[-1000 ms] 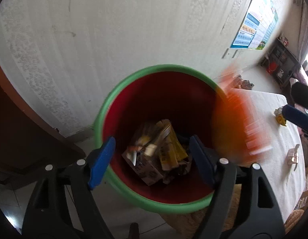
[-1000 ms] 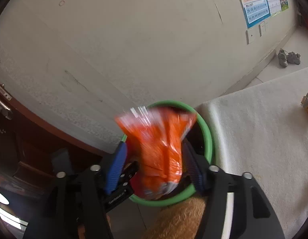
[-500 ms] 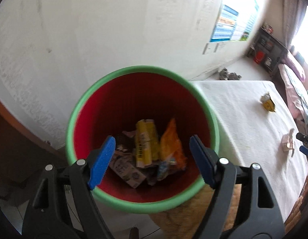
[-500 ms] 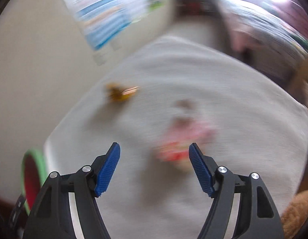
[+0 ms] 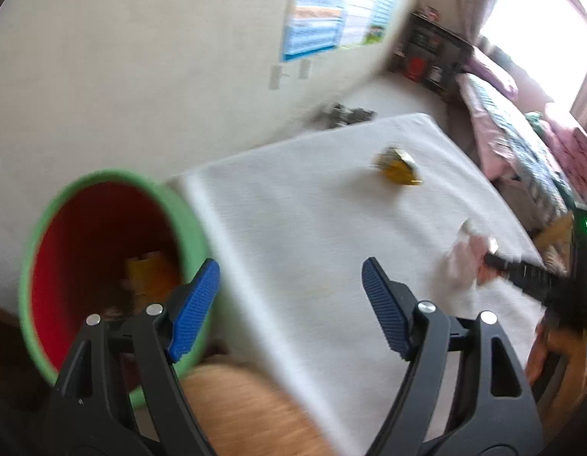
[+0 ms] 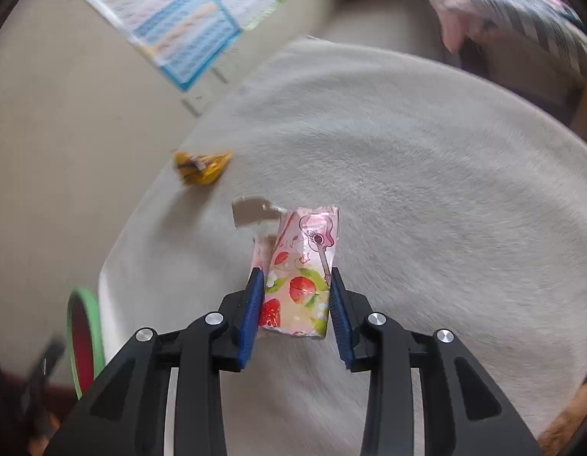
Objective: Collect trash
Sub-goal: 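Grasp the pink-white juice carton with right tool while left tool grasps gold candy wrapper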
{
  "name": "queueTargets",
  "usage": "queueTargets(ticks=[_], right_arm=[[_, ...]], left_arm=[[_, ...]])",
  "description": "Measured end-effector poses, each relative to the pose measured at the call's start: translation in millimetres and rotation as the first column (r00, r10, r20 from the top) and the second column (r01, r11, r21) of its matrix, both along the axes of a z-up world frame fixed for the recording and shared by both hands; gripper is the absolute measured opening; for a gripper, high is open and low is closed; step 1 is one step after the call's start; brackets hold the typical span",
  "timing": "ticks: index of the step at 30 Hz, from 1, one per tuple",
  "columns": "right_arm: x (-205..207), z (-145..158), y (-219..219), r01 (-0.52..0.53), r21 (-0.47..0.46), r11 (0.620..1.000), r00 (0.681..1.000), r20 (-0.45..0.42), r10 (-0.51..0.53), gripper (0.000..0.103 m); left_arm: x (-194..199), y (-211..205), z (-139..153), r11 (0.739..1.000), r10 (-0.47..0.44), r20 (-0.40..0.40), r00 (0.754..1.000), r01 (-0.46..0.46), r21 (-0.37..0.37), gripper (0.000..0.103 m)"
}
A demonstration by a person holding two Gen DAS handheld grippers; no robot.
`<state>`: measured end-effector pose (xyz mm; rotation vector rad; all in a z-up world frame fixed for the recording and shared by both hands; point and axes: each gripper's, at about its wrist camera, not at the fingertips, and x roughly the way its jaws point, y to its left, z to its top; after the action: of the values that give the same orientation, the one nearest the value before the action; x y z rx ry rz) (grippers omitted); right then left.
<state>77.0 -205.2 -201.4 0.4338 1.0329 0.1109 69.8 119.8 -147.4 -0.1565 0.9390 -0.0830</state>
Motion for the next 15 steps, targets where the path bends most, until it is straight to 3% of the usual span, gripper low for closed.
queueTargets(ticks=[3, 5, 9, 15], right_arm=[[-33, 5, -8, -0.061, -0.116, 0.991, 0.996, 0.056, 0.068, 0.032], [-50, -4, -10, -0.065, -0.157, 0.986, 0.993, 0.083, 0.078, 0.032], [-49, -25, -25, -0.028, -0.075, 0.997, 0.998, 0.059, 0.033, 0.032], [-45, -22, -23, -0.046, -0.053, 0.998, 0.993, 0.102, 0.052, 0.031]], left_arm=[[29, -44, -6, 0.998, -0.063, -0.003, 0.998, 0.063, -0.002, 0.074], [58, -80, -11, 0.993, -0.113, 0.005, 0.994, 0.113, 0.034, 0.074], [109, -128, -24, 0.985, -0.168, 0.002, 0.986, 0.168, 0.037, 0.074], [166, -156, -52, 0.994, -0.080, -0.077, 0.994, 0.085, 0.068, 0.071]])
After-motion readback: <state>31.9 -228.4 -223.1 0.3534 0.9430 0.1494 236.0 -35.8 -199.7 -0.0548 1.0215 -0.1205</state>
